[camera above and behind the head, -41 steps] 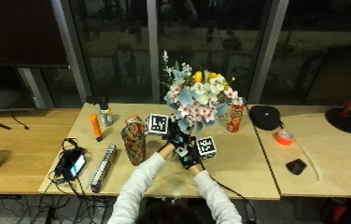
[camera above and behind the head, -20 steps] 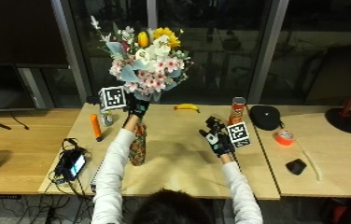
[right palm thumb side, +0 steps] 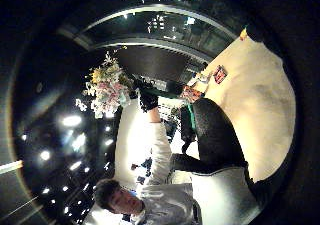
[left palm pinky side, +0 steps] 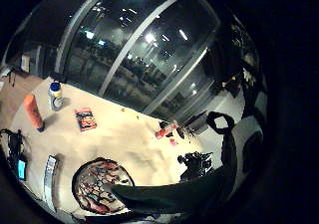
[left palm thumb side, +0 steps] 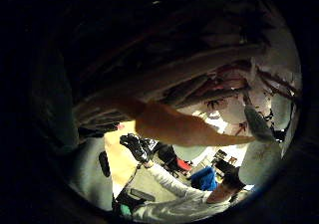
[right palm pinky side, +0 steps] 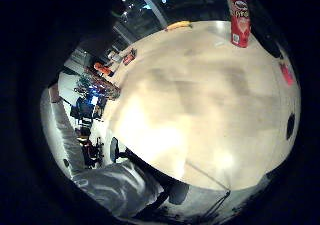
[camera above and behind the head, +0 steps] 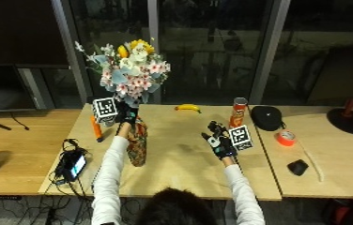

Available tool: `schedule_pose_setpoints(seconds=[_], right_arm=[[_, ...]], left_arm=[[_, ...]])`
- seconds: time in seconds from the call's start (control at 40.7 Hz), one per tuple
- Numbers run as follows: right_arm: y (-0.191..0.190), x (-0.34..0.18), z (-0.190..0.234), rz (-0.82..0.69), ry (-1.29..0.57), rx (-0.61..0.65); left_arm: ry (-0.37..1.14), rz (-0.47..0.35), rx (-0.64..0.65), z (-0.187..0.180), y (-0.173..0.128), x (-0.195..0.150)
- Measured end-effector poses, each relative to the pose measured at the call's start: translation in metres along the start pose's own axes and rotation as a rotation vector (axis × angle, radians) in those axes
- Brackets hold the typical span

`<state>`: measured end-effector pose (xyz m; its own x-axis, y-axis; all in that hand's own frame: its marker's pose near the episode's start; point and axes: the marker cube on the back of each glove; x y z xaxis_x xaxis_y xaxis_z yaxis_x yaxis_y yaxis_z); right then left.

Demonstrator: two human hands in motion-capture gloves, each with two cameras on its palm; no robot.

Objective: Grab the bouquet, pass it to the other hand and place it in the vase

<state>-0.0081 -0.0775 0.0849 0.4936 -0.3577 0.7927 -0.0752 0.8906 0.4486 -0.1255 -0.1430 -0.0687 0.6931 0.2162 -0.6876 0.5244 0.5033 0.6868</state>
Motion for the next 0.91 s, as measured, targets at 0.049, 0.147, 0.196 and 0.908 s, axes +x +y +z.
schedule_pose_setpoints(seconds=[0.049,0.147,0.196,0.908], right_arm=[[0.001,0.004,0.001,0.011,-0.003,-0.005],[0.004,0.022,0.003,0.041,-0.002,-0.015],[0.005,0.037,0.004,0.062,0.007,-0.02],[0.014,0.076,-0.015,0.029,0.206,0.149]], left_arm=[[-0.035,-0.105,-0.096,-0.005,0.014,-0.015],[-0.186,-0.321,-0.44,-0.028,0.061,-0.076],[-0.238,-0.362,-0.524,-0.046,0.087,-0.109],[-0.2,-0.341,-0.544,-0.087,0.155,-0.127]])
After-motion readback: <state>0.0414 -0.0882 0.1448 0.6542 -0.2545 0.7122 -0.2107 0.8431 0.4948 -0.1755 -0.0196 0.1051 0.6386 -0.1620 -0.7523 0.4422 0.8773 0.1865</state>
